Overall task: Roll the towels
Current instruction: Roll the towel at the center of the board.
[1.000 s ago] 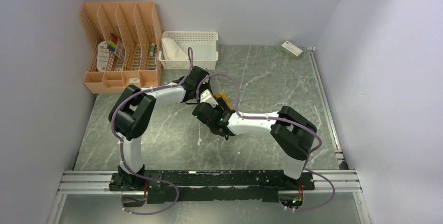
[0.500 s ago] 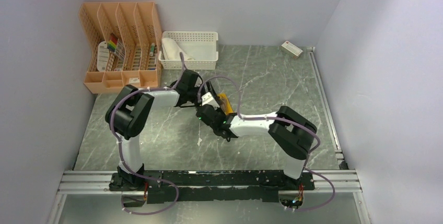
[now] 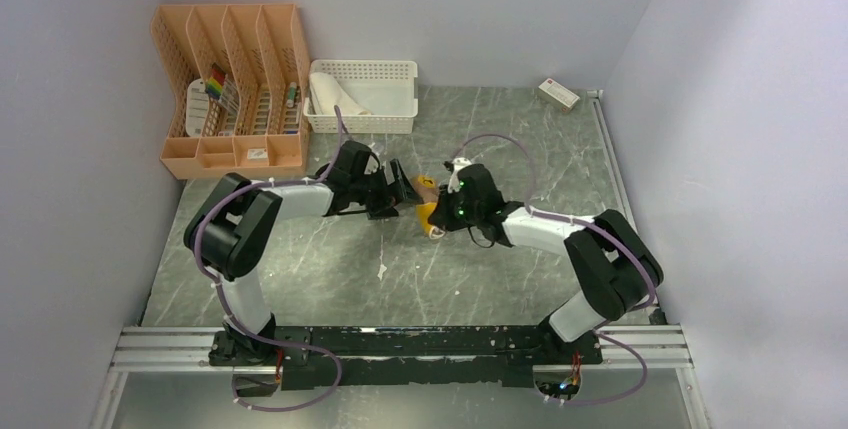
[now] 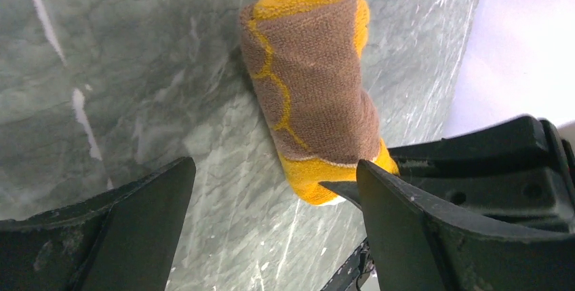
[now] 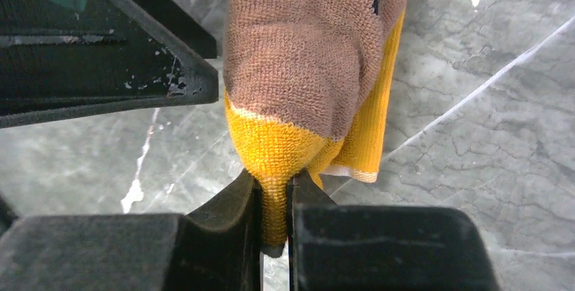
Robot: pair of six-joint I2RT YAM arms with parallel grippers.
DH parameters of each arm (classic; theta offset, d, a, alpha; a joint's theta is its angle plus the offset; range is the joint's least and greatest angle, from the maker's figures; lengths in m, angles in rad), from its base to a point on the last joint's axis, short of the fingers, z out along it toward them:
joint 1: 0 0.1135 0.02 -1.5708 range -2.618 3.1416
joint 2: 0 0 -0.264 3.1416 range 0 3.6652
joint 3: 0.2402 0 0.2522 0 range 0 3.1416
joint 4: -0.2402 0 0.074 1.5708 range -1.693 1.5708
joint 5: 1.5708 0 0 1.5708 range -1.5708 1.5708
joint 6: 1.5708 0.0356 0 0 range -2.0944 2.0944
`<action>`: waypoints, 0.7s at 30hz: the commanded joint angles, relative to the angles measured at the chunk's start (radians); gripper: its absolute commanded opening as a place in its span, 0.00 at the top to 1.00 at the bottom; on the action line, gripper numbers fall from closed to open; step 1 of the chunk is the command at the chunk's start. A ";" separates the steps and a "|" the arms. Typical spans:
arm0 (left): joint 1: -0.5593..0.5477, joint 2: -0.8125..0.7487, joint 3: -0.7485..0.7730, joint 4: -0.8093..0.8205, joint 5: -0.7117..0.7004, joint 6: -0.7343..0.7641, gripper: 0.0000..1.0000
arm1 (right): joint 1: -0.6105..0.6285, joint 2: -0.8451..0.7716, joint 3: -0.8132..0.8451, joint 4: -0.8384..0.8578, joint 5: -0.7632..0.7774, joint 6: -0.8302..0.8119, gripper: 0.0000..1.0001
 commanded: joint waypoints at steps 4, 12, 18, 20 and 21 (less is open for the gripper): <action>-0.028 -0.002 0.029 0.079 -0.030 0.010 0.00 | -0.167 0.005 -0.092 0.150 -0.396 0.138 1.00; -0.028 0.056 0.103 0.106 -0.035 -0.003 0.00 | -0.333 0.014 -0.219 0.342 -0.649 0.273 1.00; -0.049 0.117 0.184 0.096 -0.054 0.008 0.00 | -0.394 0.090 -0.256 0.447 -0.778 0.337 1.00; -0.075 0.149 0.227 0.055 -0.081 0.030 0.01 | -0.397 0.106 -0.259 0.471 -0.785 0.350 1.00; -0.089 0.163 0.241 0.044 -0.093 0.037 0.01 | -0.396 0.108 -0.258 0.468 -0.783 0.349 1.00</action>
